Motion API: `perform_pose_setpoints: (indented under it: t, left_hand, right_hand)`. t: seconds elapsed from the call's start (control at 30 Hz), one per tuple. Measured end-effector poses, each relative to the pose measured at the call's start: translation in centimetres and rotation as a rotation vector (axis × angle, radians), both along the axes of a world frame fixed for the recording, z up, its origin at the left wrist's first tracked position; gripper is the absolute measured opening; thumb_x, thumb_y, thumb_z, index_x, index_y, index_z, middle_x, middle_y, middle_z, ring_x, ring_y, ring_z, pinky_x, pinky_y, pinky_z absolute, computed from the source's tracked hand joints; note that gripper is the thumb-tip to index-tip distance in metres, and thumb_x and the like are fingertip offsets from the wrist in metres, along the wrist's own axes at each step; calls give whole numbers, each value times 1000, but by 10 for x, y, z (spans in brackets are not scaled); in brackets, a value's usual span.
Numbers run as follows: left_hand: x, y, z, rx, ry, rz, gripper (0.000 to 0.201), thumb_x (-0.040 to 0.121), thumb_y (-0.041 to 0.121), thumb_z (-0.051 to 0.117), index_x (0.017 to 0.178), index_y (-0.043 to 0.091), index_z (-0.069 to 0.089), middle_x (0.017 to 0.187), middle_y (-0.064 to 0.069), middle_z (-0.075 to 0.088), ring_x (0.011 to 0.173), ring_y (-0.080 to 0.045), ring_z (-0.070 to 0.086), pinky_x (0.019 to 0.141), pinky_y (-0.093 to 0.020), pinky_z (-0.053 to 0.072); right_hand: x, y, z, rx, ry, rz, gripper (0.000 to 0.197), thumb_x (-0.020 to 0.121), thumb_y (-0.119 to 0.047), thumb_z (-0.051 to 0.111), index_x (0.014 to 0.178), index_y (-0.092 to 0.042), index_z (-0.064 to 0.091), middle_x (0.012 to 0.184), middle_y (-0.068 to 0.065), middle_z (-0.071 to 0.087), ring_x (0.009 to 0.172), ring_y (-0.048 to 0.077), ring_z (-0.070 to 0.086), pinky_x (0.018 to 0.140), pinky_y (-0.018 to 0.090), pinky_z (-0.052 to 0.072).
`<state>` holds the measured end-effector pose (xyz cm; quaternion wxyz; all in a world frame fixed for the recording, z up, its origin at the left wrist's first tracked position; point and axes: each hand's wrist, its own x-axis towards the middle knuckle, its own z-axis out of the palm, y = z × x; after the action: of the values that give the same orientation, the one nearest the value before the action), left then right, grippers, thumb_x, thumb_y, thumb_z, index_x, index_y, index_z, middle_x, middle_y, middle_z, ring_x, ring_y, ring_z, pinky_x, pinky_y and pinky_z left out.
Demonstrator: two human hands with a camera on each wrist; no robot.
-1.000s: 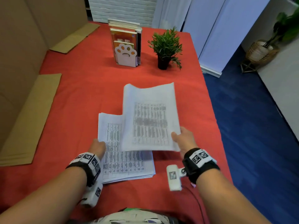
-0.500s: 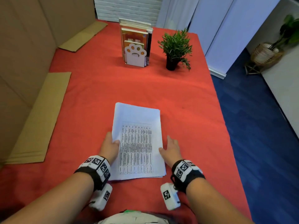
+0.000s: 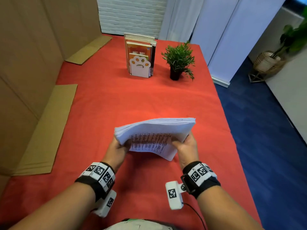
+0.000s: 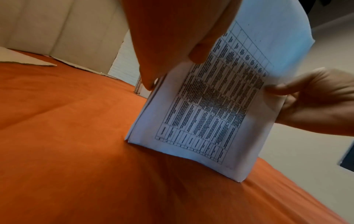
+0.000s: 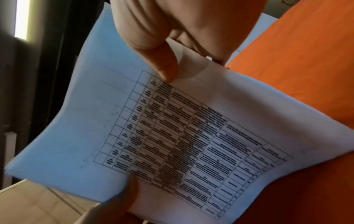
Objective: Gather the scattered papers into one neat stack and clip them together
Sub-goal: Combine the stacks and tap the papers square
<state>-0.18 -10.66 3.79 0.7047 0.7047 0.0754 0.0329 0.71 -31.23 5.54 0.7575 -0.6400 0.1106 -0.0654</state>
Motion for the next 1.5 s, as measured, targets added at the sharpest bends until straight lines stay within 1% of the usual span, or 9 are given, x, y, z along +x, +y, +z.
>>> perform_pose_setpoints:
  t: [0.13, 0.4, 0.57, 0.73, 0.9, 1.0, 1.17, 1.33, 1.5]
  left_hand:
    - [6, -1, 9, 32, -64, -5, 36, 80, -13, 61, 110, 7, 59, 82, 19, 70, 79, 18, 61, 74, -2, 44]
    - [14, 0, 11, 9, -57, -30, 39, 81, -13, 60, 96, 23, 62, 77, 31, 70, 75, 13, 64, 73, -6, 48]
    - [26, 16, 11, 62, -21, -106, 38, 76, -12, 67, 99, 18, 68, 76, 24, 72, 75, 10, 63, 80, -21, 50]
    - [34, 19, 21, -8, -27, -145, 52, 66, -1, 66, 117, 7, 61, 110, -2, 69, 100, -4, 62, 91, -32, 50]
    - [33, 15, 23, 148, -77, -230, 29, 79, 3, 64, 99, 24, 61, 88, 39, 67, 91, 18, 59, 80, -6, 44]
    - [34, 15, 19, 69, -47, -145, 36, 83, -2, 63, 95, 32, 62, 83, 35, 68, 86, 17, 61, 81, -9, 47]
    - [36, 14, 18, -10, -6, -51, 30, 85, 0, 62, 86, 29, 65, 76, 20, 68, 69, 14, 61, 70, -8, 49]
    - [35, 1, 21, -18, -37, 35, 24, 88, -1, 57, 97, 20, 63, 86, 10, 61, 65, 19, 59, 66, -3, 46]
    - [17, -15, 18, 17, -69, 154, 20, 91, 3, 54, 101, 18, 62, 86, 13, 62, 70, 16, 58, 68, -7, 45]
  right_hand:
    - [0, -2, 2, 16, 30, -44, 43, 57, 16, 50, 82, -19, 59, 63, -11, 69, 61, 0, 60, 63, 15, 51]
    - [1, 1, 17, -130, 20, -53, 60, 69, 22, 42, 99, -26, 58, 89, -7, 68, 82, 5, 61, 83, 33, 47]
    - [-4, 15, 68, -938, -451, -283, 84, 61, -3, 44, 143, -13, 29, 145, 8, 39, 139, 20, 29, 116, 47, 22]
    - [-15, 64, 95, -1483, -670, 259, 75, 69, -10, 39, 143, -14, 34, 153, 1, 34, 145, 22, 20, 113, 64, 6]
    - [-13, 85, 80, -1692, -605, 496, 70, 75, -12, 24, 145, -8, 28, 153, 8, 31, 144, 25, 25, 110, 68, 10]
    - [-7, 71, 82, -1739, -594, 389, 69, 74, -10, 33, 143, -10, 32, 147, 5, 42, 134, 24, 42, 110, 65, 16]
    - [16, 4, 74, -1585, -382, -42, 44, 78, -24, 55, 123, -27, 54, 104, -4, 62, 106, 21, 54, 109, 62, 21]
    - [18, -21, 48, -290, -199, 73, 40, 79, 5, 52, 105, -24, 52, 96, -4, 59, 86, 0, 57, 88, 27, 44]
    - [6, 4, 25, -318, -182, -49, 32, 83, -4, 44, 106, -25, 47, 97, -6, 59, 92, 9, 57, 89, 32, 45]
